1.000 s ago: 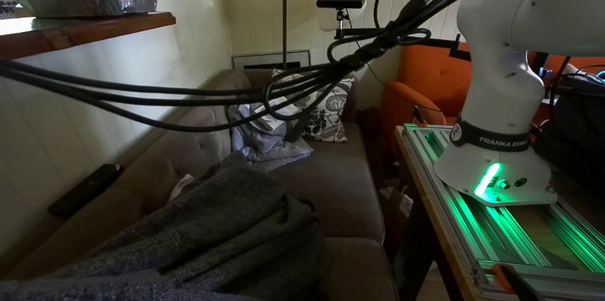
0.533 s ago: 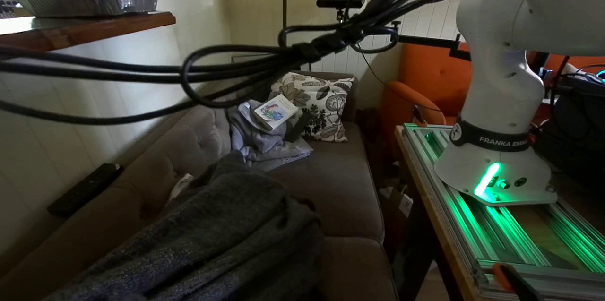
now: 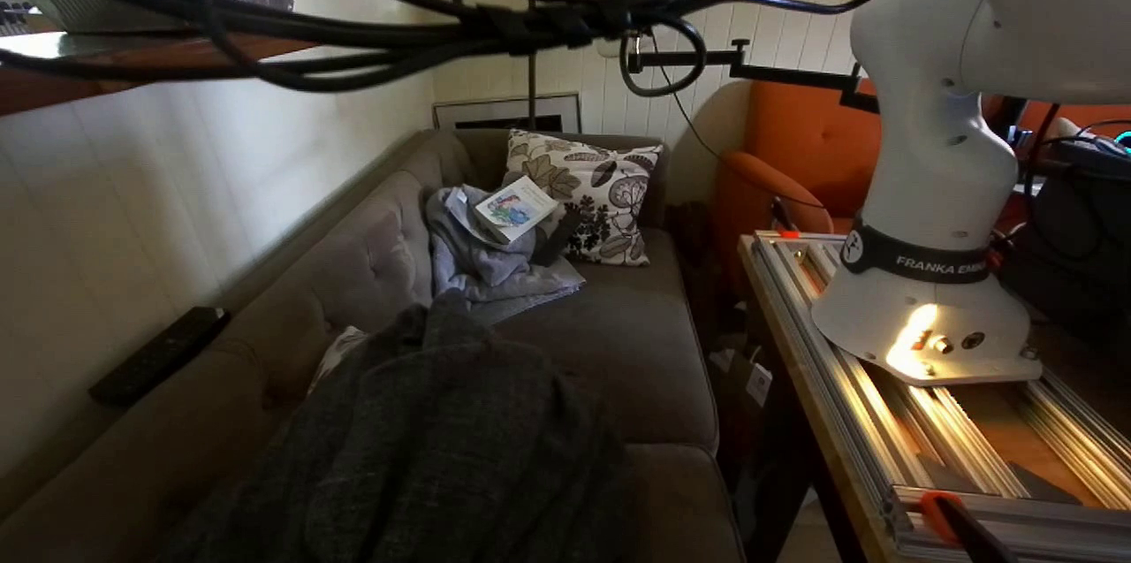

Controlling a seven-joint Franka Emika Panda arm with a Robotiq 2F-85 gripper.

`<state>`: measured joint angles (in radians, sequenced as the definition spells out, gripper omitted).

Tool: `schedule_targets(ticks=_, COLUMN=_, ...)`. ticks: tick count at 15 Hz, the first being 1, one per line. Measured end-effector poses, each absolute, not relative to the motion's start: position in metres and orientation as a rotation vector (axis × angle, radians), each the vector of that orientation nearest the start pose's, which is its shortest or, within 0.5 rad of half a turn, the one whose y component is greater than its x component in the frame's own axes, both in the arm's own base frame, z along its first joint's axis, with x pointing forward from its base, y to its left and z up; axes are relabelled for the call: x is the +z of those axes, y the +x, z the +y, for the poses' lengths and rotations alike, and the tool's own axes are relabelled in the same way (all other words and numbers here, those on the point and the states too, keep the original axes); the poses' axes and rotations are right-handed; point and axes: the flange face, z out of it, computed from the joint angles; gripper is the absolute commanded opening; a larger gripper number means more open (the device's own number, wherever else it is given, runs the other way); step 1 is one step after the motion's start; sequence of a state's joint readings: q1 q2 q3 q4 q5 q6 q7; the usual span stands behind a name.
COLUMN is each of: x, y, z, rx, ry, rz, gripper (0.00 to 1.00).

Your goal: Move the grey cloth to the left and place it over the white pillow.

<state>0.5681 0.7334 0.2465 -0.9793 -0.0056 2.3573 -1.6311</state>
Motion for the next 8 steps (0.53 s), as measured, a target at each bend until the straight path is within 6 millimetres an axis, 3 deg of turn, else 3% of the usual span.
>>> schedule_targets(ticks=3, x=0.501, y=0.610, z=0.502, rx=0.891, ry=1.353, rz=2.519, gripper=1.00)
schedule_targets(ticks=8, x=0.451, y=0.606, z=0.472, rx=0.805, ry=1.759, rz=2.330, gripper=1.00)
